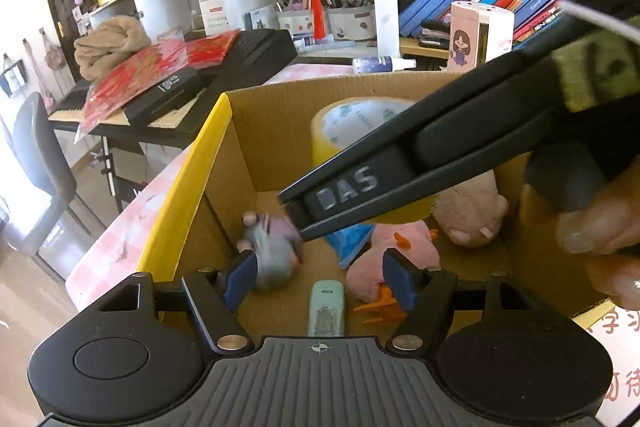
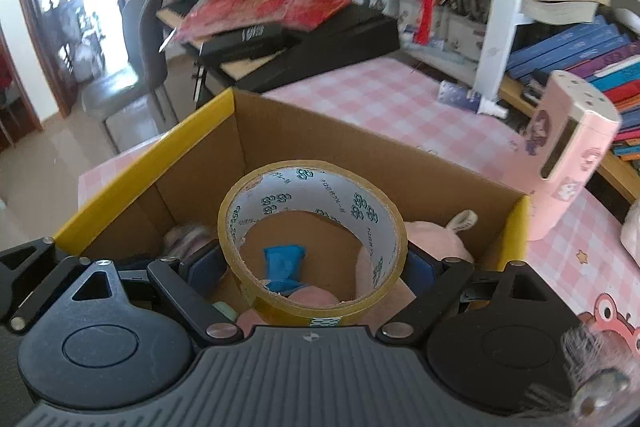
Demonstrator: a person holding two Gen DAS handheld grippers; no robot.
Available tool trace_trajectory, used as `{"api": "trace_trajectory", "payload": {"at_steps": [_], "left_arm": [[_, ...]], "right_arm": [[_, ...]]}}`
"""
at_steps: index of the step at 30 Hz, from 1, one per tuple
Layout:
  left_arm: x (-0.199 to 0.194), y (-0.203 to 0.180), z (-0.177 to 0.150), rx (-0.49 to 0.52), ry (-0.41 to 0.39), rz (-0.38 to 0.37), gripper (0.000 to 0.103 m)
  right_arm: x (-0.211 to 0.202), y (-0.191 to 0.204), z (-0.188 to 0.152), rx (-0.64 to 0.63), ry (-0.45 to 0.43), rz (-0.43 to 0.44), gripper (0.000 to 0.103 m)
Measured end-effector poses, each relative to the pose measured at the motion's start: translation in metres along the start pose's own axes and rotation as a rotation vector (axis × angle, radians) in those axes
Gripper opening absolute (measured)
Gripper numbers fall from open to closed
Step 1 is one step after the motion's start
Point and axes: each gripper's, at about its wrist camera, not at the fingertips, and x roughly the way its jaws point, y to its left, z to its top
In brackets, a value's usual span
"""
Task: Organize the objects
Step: 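Open the right gripper dropping the tape roll into the box while the left gripper releases the car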
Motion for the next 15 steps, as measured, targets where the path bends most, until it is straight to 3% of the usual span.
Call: {"api": "trace_trajectory", "payload": {"at_steps": [5, 15], "left_arm": [[0.000, 0.001, -0.001, -0.019, 0.002, -0.001, 0.072], [-0.001, 0.003, -0.001, -0.032, 0.001, -0.003, 0.072]], "right_arm": [[0.013, 0.009, 0.002, -0.048, 0.056, 0.018, 0.090], [0.015, 0.015, 0.004, -0.077, 0.070, 0.037, 0.091]]}}
